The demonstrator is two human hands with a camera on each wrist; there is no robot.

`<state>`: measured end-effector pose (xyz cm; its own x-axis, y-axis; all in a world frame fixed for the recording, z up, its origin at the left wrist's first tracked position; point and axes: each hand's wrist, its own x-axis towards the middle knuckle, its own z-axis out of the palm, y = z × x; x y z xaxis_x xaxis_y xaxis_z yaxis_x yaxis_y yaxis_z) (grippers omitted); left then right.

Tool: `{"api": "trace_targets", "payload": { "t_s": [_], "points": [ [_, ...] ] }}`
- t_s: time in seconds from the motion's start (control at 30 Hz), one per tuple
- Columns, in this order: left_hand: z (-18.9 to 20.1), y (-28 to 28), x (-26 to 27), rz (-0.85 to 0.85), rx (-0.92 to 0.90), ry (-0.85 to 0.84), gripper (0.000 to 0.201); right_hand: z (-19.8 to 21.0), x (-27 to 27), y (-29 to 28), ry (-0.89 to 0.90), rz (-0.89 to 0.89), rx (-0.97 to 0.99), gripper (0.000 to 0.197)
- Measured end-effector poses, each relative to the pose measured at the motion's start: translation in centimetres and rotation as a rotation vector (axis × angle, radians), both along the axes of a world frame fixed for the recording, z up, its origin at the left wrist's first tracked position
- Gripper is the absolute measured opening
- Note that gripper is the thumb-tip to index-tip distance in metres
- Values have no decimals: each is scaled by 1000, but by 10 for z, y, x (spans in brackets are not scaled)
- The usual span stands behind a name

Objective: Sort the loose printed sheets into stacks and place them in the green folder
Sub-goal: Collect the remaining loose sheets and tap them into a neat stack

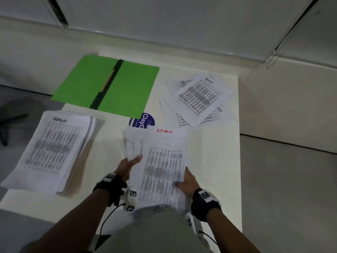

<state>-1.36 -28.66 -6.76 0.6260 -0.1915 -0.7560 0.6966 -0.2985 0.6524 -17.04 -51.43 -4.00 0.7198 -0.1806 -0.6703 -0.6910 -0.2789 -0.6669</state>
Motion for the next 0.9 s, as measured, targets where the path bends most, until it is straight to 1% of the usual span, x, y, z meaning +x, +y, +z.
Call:
{"api": "trace_targets", "payload": {
  "t_s": [0.03, 0.07, 0.1, 0.13, 0.17, 0.2, 0.23, 0.27, 0.3, 0.33, 0.43, 0.47, 0.5, 0.53, 0.57, 0.6, 0.63, 0.67, 0.7, 0.73, 0.8, 0.83, 0.87, 0.9],
  "points": [
    [1, 1, -8, -95, 55, -54, 81, 1, 0, 8, -2, 68, 22, 89],
    [5, 1, -15, -201, 149, -136, 76, 0, -1, 13, -29, 117, 36, 89],
    [10, 1, -19, -261, 227, -201, 66, 2, -3, 17, -38, 136, 37, 87],
    [10, 2, -22, -281, 276, -249, 55, 3, -7, 19, -53, 113, 20, 80],
    [13, 5, -23, -270, 310, -280, 46, 2, -11, 18, -72, 46, -48, 66],
    [18, 9, -23, -243, 341, -303, 41, -1, -16, 16, -93, -30, -173, 49],
    [22, 16, -20, -199, 367, -303, 38, -2, -21, 13, -82, -102, -324, 38],
    [27, 25, -17, -160, 387, -315, 34, -6, -26, 9, -39, -147, -460, 35],
    [31, 35, -14, -131, 421, -323, 28, -6, -31, 7, 24, -164, -552, 37],
    [33, 46, -9, -100, 443, -343, 22, -7, -34, 6, 84, -172, -585, 40],
    [40, 74, 3, 1, 492, -401, 20, -4, -33, 20, 129, -207, -543, 56],
    [43, 82, 5, 41, 484, -413, 15, -5, -31, 28, 150, -218, -531, 66],
    [44, 89, 7, 69, 477, -414, 8, -6, -28, 37, 177, -182, -544, 79],
    [48, 95, 7, 81, 477, -403, 5, -7, -27, 46, 217, -118, -573, 93],
    [50, 100, 8, 78, 474, -402, 10, -8, -25, 54, 233, -71, -606, 103],
    [49, 105, 10, 75, 474, -407, 22, -12, -24, 58, 229, -68, -601, 108],
    [46, 110, 13, 77, 454, -406, 31, -12, -21, 60, 220, -106, -537, 105],
    [45, 111, 15, 84, 431, -416, 35, -12, -19, 58, 215, -166, -442, 98],
    [44, 111, 17, 92, 420, -422, 36, -11, -16, 54, 199, -210, -372, 85],
    [45, 108, 19, 97, 414, -422, 34, -7, -14, 48, 172, -245, -343, 69],
    [50, 100, 24, 77, 409, -420, 29, 4, -5, 30, 83, -291, -353, 34],
    [55, 94, 27, 83, 414, -422, 23, 13, 1, 19, 38, -293, -376, 21],
    [56, 89, 33, 105, 404, -423, 18, 23, 9, 7, -10, -302, -387, 15],
    [57, 83, 38, 140, 383, -421, 14, 32, 16, -7, -64, -335, -390, 15]
  ]
}}
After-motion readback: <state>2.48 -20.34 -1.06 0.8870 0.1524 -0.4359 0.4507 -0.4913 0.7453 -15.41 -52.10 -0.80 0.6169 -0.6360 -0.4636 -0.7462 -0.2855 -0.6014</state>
